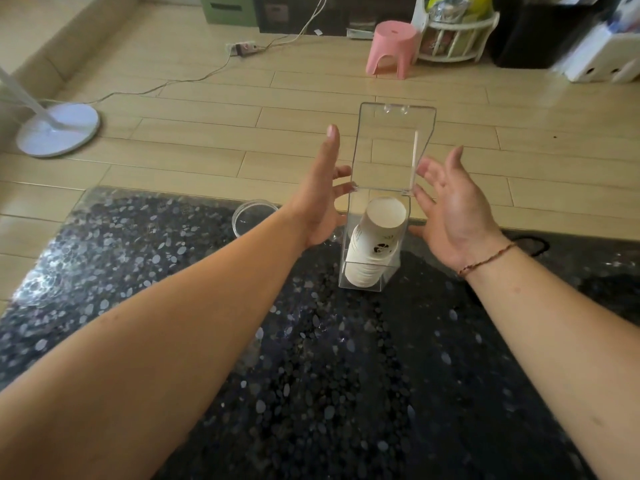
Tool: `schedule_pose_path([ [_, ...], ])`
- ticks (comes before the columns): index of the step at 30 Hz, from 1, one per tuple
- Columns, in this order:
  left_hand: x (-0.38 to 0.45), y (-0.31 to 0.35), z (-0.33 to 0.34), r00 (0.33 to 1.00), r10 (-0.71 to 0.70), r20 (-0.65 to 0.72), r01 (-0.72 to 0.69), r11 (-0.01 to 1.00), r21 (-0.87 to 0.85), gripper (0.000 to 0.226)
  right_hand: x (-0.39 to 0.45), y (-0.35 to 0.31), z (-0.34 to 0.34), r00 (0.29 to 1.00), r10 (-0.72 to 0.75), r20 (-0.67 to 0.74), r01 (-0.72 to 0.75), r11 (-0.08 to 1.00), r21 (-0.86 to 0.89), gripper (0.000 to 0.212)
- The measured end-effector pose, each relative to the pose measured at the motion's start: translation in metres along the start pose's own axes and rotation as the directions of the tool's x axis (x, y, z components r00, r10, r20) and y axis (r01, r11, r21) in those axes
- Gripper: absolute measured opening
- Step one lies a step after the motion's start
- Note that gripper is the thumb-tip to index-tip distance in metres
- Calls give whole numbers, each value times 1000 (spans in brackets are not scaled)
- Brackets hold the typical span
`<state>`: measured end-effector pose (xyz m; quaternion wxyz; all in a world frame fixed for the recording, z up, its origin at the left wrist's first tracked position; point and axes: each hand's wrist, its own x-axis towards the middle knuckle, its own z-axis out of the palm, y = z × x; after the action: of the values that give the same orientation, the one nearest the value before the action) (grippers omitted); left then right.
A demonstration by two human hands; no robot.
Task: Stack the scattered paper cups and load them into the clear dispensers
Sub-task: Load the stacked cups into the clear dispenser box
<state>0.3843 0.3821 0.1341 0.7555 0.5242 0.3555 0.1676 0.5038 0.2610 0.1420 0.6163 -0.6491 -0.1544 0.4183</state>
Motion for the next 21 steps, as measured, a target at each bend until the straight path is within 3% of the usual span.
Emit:
schedule_pose_path([
  [3, -3, -3, -2, 998, -14, 57, 15, 1000, -21, 99, -5, 7, -7, 999, -14, -49, 16, 998, 57, 73],
  [8, -4, -4, 2, 998, 51, 28, -48, 996, -78, 63, -11, 11, -16, 996, -29, -86, 33, 998, 45, 66],
  [12, -7, -13, 4, 994, 82, 75, -86, 995, 52, 47, -15, 20, -21, 991, -100, -91, 86, 985, -149, 63],
  [14, -8, -21, 3, 990, 124, 66, -129, 988, 87, 39, -18, 29, -23, 992, -96, -82, 81, 983, -166, 51],
  [17, -10, -33, 0, 971, 236, 21, -232, 928, 290, 46, -20, 42, -22, 990, -85, -112, 73, 992, -107, 21],
  [21, -16, -40, -1, 972, 232, 36, -231, 919, 320, 71, -21, 45, -16, 991, -83, -105, 77, 995, -60, 16],
])
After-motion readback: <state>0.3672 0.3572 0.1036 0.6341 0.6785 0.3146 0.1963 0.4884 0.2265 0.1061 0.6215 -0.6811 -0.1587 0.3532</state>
